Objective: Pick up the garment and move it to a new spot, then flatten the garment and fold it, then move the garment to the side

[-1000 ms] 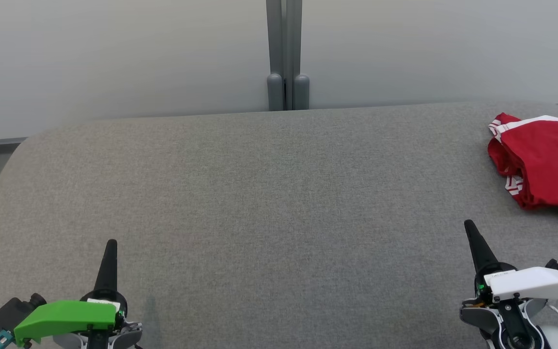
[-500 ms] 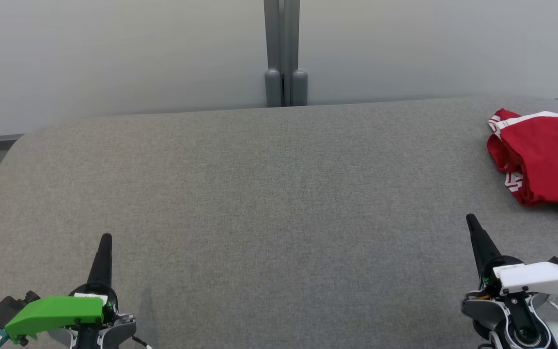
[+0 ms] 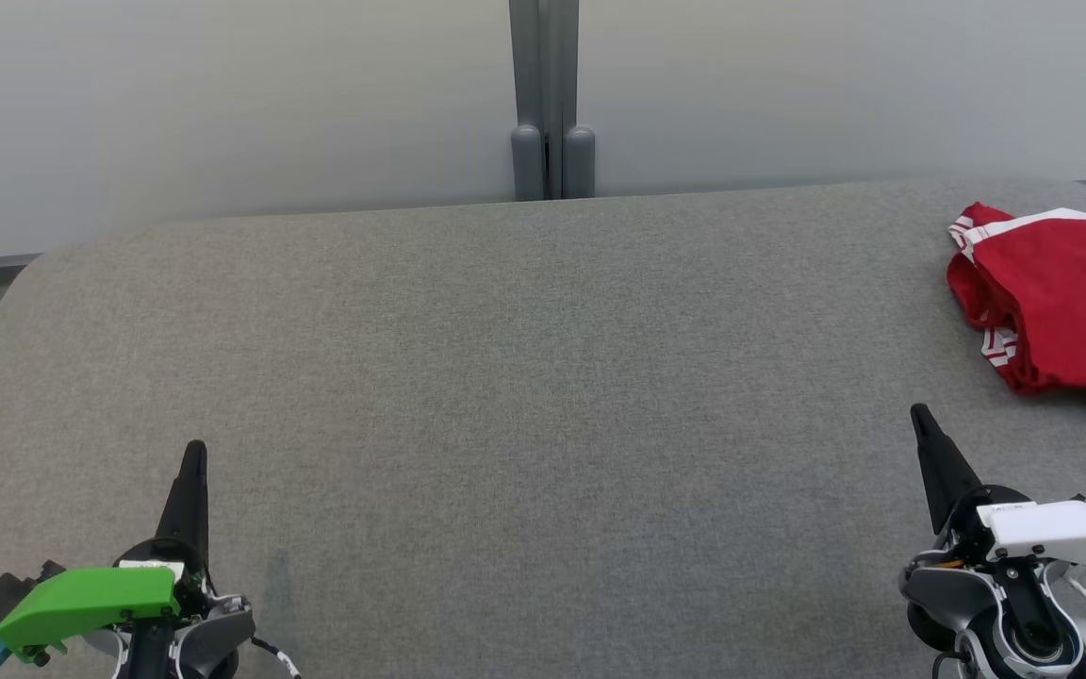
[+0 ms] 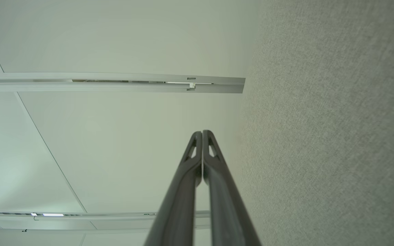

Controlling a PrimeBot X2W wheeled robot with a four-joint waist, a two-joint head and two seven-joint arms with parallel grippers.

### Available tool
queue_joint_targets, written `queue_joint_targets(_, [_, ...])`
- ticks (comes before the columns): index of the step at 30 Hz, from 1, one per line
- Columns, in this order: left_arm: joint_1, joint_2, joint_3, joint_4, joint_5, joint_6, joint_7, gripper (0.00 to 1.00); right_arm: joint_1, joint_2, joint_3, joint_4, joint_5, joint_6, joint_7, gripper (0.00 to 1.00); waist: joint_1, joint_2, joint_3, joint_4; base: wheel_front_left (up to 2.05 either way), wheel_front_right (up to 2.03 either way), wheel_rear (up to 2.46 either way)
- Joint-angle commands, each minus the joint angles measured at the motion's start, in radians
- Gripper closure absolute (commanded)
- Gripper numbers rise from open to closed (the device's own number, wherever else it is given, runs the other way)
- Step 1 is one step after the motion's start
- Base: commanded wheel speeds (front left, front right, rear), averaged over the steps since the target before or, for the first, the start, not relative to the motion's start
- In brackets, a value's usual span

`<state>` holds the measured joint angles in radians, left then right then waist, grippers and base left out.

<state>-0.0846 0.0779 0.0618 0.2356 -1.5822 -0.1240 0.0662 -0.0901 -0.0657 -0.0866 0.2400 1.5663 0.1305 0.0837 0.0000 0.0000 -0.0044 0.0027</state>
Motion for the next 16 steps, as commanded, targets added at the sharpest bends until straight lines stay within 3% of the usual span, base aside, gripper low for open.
queue_joint_targets(1, [-0.022, 0.003, 0.006, 0.004, -0.023, -0.007, 0.006, 1.00, -0.017, 0.002, -0.005, 0.002, 0.019, 0.000, 0.007, 1.00, 0.0000, 0.0000, 0.001, 0.000, 0.00, 0.00, 0.00])
queue_joint_targets(16, [-0.029, -0.002, 0.020, 0.010, -0.061, -0.010, 0.022, 1.00, -0.021, 0.004, -0.014, 0.005, 0.060, 0.000, 0.021, 1.00, 0.0000, 0.0000, 0.008, -0.003, 0.00, 0.00, 0.00])
